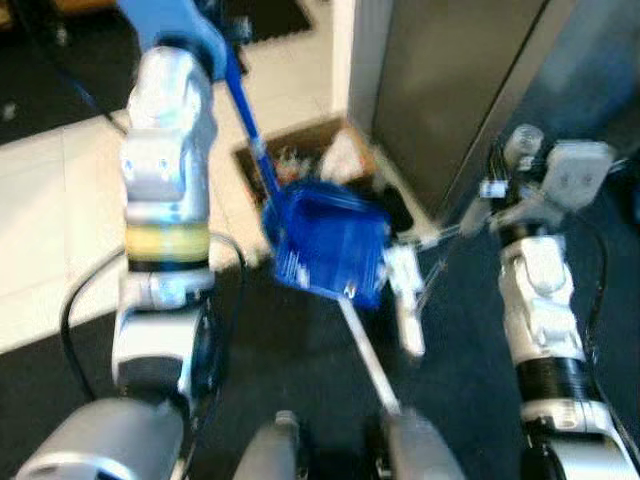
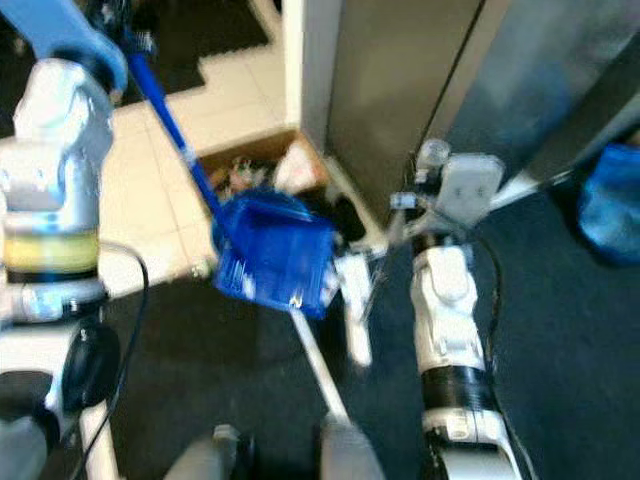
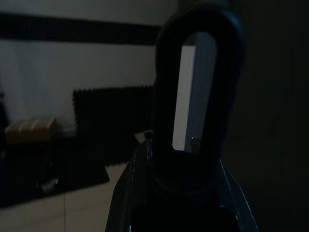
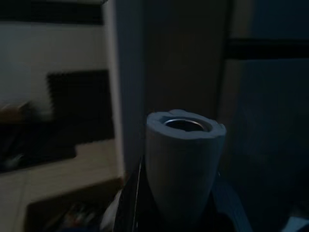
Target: Sweep floor
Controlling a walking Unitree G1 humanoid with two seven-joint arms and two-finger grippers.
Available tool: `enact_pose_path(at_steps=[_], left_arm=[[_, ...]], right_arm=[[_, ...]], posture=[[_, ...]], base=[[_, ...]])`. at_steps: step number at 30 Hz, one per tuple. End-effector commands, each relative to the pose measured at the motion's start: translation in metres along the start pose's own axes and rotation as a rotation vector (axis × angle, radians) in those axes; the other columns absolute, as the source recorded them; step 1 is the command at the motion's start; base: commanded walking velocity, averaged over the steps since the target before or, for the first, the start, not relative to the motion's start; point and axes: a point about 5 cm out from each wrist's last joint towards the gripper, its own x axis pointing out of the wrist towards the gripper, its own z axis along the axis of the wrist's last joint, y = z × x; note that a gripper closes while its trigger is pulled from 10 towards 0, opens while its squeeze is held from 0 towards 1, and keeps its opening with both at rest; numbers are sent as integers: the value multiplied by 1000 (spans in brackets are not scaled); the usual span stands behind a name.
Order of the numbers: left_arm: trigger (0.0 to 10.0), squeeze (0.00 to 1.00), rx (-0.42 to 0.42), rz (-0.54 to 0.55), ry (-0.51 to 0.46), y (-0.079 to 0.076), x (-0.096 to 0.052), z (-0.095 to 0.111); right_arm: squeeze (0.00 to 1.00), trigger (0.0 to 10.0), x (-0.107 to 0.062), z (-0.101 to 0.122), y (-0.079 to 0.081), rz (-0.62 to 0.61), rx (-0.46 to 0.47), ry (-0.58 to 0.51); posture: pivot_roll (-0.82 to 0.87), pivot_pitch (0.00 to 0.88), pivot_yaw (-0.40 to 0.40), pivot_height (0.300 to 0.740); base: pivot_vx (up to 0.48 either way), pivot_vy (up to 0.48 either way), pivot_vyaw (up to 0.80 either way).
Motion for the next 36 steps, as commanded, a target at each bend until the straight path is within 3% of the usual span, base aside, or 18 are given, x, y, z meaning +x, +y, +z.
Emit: enact_pose_path(at_steps=[1, 28, 36], left_arm=[[10000, 0, -7, -15, -70, -3, 1, 15], [10000, 0, -6, -26, -67, -5, 0, 13], [10000, 0, 42, -100, -67, -11, 0, 12]], right_arm=[[0, 10000, 1, 2, -1, -6, 5, -11], [0, 10000, 1, 1, -2, -4, 0, -7], [0, 10000, 0, -1, -4, -16, -5, 1]], posture=[[-77, 99, 19, 740], [-77, 92, 18, 740], [-78, 92, 18, 740]], base=[[480, 0, 0], [480, 0, 0], [262, 0, 0]])
